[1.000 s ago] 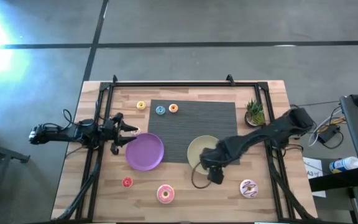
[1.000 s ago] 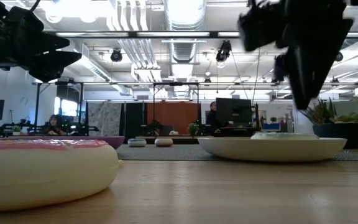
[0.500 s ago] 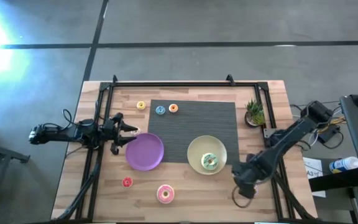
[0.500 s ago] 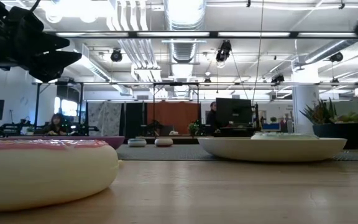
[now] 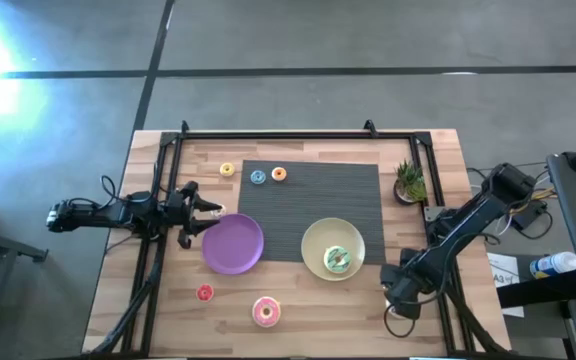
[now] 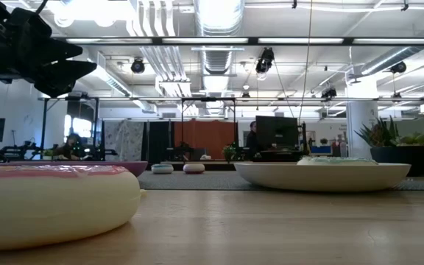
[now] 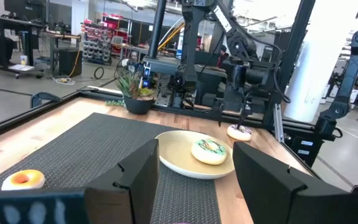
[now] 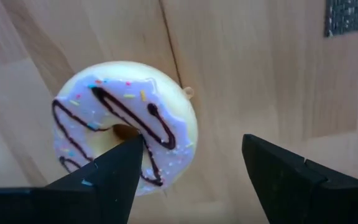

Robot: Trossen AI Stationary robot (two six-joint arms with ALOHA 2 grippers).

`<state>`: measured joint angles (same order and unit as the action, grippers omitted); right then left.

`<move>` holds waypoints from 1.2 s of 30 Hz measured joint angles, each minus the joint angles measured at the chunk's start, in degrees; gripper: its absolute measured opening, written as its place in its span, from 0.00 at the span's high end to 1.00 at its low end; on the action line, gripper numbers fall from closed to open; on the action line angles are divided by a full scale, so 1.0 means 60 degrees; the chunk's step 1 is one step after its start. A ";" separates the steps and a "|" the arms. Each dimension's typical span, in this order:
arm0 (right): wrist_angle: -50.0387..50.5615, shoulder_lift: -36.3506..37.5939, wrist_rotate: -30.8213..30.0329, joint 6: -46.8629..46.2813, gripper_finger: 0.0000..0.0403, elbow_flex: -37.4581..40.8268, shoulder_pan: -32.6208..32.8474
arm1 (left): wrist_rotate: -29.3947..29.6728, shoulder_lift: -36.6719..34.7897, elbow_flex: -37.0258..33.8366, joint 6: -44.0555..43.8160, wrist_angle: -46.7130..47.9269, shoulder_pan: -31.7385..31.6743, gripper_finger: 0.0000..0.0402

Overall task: Pick & Place donuts
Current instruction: Put the large purple donut on the brown plate

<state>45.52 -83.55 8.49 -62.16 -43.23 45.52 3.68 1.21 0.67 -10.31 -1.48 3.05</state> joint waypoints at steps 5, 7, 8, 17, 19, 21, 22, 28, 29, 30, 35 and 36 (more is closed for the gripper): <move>-0.0793 -0.0174 0.0032 0.0093 0.38 0.0312 0.0000 | 0.0004 0.0005 0.0000 -0.0002 -0.0007 0.0000 0.55; -0.1368 -0.0260 0.0102 -0.0161 0.40 0.0474 -0.0004 | 0.0004 0.0004 0.0000 -0.0001 -0.0007 0.0000 0.55; -0.1457 -0.0280 0.0128 -0.0411 0.41 0.0530 -0.0004 | 0.0000 0.0005 0.0000 -0.0001 -0.0007 0.0000 0.55; -0.1797 0.0105 0.0014 -0.2614 0.73 0.0577 -0.0386 | 0.0000 0.0062 0.0000 0.0000 0.0004 0.0000 0.55; -0.1858 0.0251 -0.0053 -0.2732 0.84 0.0573 -0.0725 | 0.0002 0.0076 0.0000 0.0000 0.0004 0.0000 0.55; -0.1841 0.0558 -0.0214 -0.2687 0.93 0.0568 -0.1111 | 0.0000 0.0098 0.0000 0.0000 0.0004 0.0000 0.55; -0.1858 0.0765 -0.0383 -0.2618 0.95 0.0538 -0.1328 | 0.0000 0.0098 0.0000 0.0000 0.0000 0.0000 0.55; -0.1940 0.2285 -0.2436 -0.2390 0.96 0.0384 -0.3012 | 0.0000 0.0109 0.0000 -0.0001 0.0007 -0.0004 0.55; -0.1991 0.2459 -0.2728 -0.2338 0.95 0.0384 -0.3432 | 0.0000 0.0109 0.0000 0.0000 0.0007 -0.0007 0.55; -0.2060 0.2552 -0.2915 -0.2250 0.95 0.0384 -0.3878 | 0.0000 0.0109 0.0000 0.0000 0.0007 -0.0007 0.55; -0.3252 0.2018 -0.2006 -0.1055 0.92 0.0475 -0.6168 | 0.0000 0.0109 0.0000 -0.0001 0.0007 -0.0007 0.55; -0.3368 0.1799 -0.1651 -0.0869 0.91 0.0475 -0.6499 | 0.0003 0.0109 0.0000 -0.0001 0.0007 -0.0007 0.55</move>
<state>25.31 -72.75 -1.42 -67.37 -40.38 6.52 3.70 1.87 0.67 -10.31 -1.43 3.01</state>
